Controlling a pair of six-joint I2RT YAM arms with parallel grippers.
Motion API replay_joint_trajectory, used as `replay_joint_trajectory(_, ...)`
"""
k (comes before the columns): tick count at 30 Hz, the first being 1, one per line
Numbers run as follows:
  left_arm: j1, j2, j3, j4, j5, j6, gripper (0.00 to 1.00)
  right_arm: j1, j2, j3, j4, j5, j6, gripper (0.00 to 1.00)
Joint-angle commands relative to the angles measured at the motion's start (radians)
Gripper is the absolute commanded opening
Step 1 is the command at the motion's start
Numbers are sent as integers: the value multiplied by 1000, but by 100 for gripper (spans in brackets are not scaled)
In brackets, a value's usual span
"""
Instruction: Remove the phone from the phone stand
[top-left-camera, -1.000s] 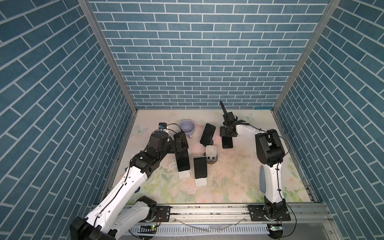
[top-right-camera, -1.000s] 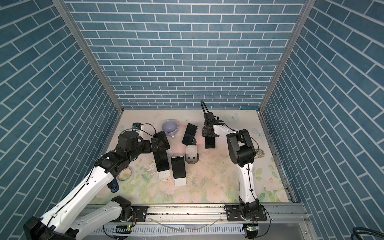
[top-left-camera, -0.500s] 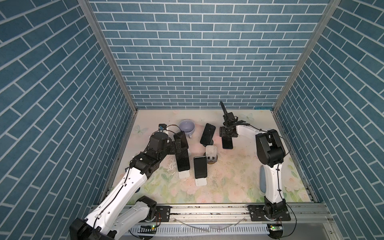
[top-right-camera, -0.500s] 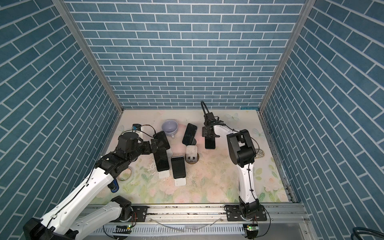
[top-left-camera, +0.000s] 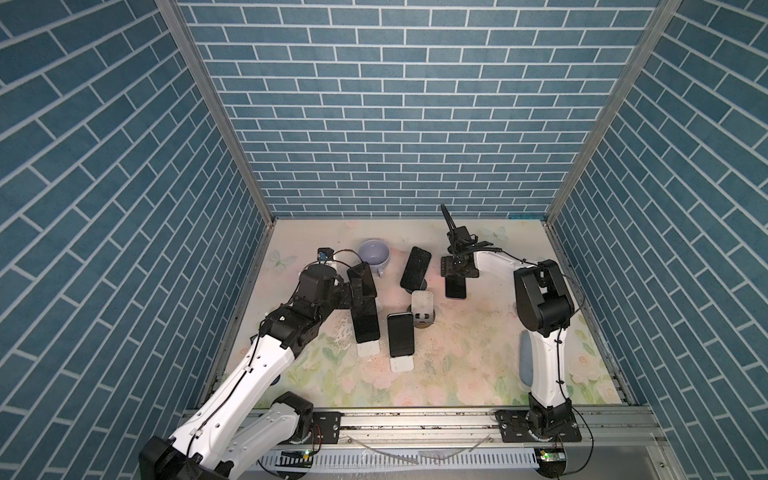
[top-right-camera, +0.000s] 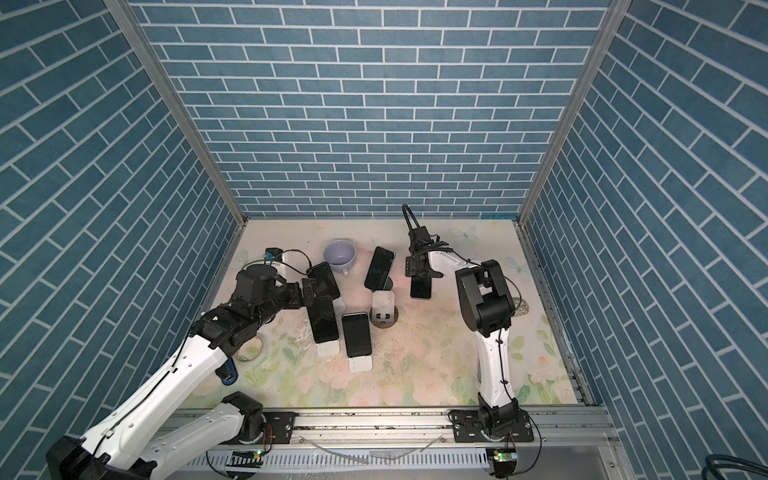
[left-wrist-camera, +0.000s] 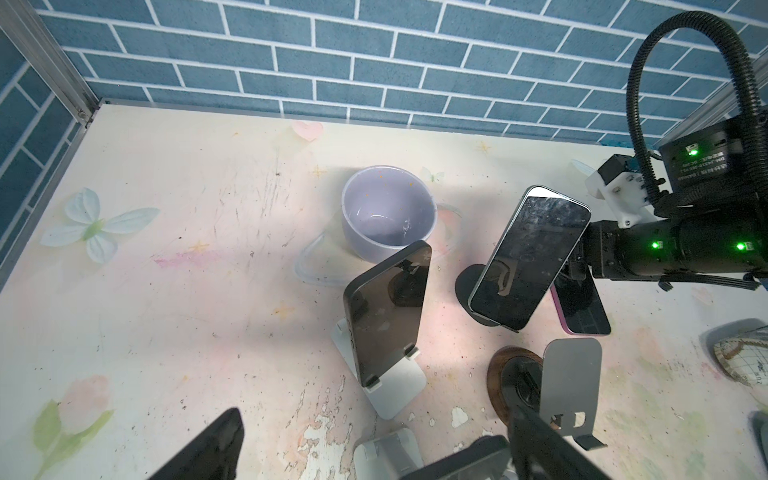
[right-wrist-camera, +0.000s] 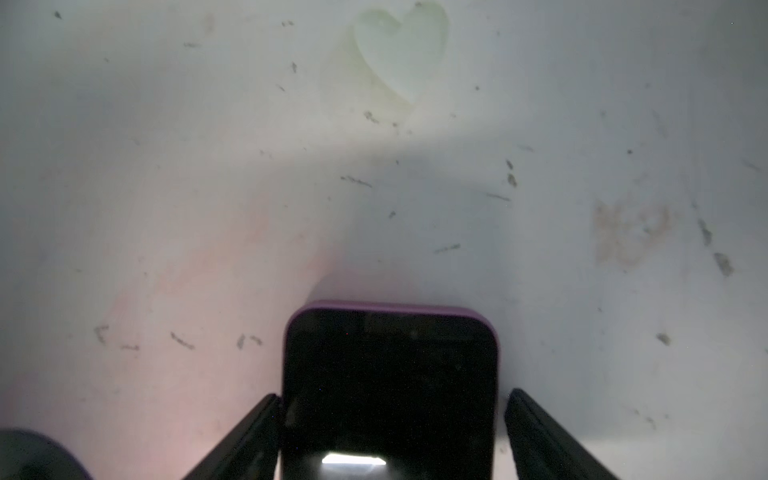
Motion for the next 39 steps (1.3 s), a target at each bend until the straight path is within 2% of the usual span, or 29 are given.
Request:
replay_joint_trajectory(1,-5,-22,-7,4,9,-1,100,3,-115,-18,-72,57,45,87)
replay_joint_trajectory(6,-6,-28,-11,11,11,-7,100,39,-223,-53,-89,38,71,93)
replay_joint_trajectory(14,-6,-23,-13,12,23,1,100,166,-330,-94,-114,-2,111,93)
replay_joint_trajectory(22,-5,-12,-13,7,16,5,100,256,-347,-117,-137,-33,178,93)
replay_joint_trajectory(39,-6,-7,-18,8,17,1,100,348,-329,-148,-130,-84,236,95)
